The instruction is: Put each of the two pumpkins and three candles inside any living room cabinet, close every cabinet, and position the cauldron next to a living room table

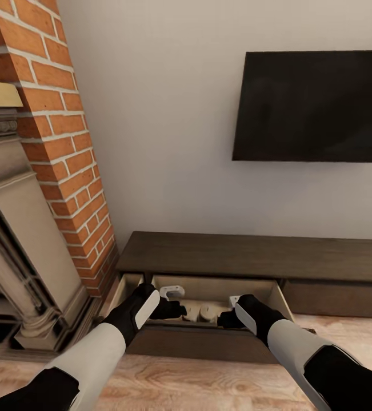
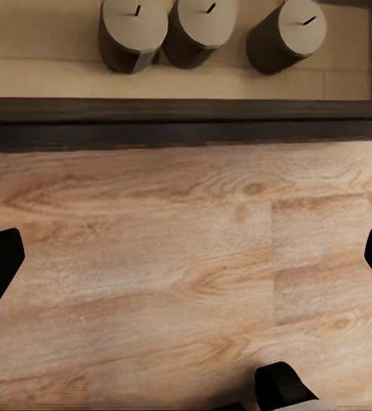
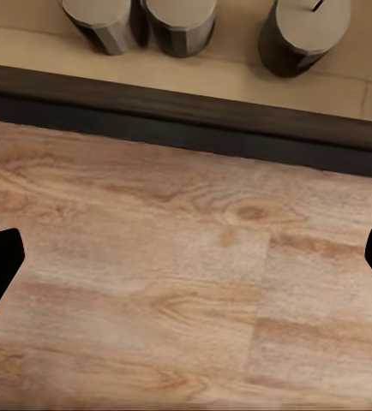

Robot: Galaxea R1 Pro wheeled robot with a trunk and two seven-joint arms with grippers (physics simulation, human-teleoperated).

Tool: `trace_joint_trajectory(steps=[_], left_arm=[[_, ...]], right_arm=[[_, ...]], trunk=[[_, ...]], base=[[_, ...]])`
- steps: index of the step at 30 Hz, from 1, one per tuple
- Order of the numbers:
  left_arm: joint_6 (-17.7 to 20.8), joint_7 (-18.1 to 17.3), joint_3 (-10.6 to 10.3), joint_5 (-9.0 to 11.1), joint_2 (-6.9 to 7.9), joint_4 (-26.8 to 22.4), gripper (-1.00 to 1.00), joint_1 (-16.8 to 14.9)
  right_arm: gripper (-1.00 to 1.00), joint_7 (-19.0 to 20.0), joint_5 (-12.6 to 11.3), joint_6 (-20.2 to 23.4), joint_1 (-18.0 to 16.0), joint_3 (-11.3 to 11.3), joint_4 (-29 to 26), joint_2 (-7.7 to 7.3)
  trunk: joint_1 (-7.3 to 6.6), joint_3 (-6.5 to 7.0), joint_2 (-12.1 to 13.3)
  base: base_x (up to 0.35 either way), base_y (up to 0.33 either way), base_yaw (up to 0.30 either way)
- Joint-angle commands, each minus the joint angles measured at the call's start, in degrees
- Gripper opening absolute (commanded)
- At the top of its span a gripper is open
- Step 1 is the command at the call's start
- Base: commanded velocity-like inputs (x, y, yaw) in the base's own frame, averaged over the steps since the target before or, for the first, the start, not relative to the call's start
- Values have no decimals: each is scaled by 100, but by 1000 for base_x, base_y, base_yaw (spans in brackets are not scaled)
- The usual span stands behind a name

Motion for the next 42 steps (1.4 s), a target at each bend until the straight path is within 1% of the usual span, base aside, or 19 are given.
trace_joint_trajectory(steps=[1, 11, 17, 31, 34, 35, 36, 38, 42], left_arm=[[17, 57, -12, 61, 0, -6, 100, -3], [7, 54, -12, 61, 0, -6, 100, -3], [7, 53, -12, 61, 0, -6, 100, -3], [-63, 50, -12, 61, 0, -15, 100, -3], [-65, 49, -12, 61, 0, -15, 100, -3], [-104, 38, -12, 61, 0, -15, 100, -3], [-189, 28, -15, 61, 0, -13, 100, -3], [-349, 14, -18, 61, 0, -4, 100, -3], [-444, 7, -20, 61, 0, 14, 100, -3]], right_arm=[[100, -46, -61, 23, -3, 35, -11, -2], [100, -52, -72, 26, -3, 31, -11, -2], [100, -57, -79, 22, -3, 32, -11, -2], [100, -54, -89, 5, -3, -4, -11, -10], [100, -52, -89, 1, -3, -67, -11, -16], [100, -54, -88, -11, -3, -201, -11, -19], [100, -54, -88, -30, -3, -228, -11, -19], [100, -58, -88, -101, -3, -256, -11, -19], [100, -62, -85, -261, -3, -264, -4, -20]], trunk=[[-3, 3, -3], [-3, 21, -3], [-3, 21, -3], [-3, 21, -3], [63, -33, -123], [85, -51, -163], [106, -69, -203], [150, -105, -284], [238, -177, -444]], base=[[-275, 0, 0], [-72, 0, 0], [-157, 0, 0], [-11, 0, 0], [0, 0, 0], [0, 0, 0], [0, 0, 0], [0, 0, 0], [0, 0, 0]])
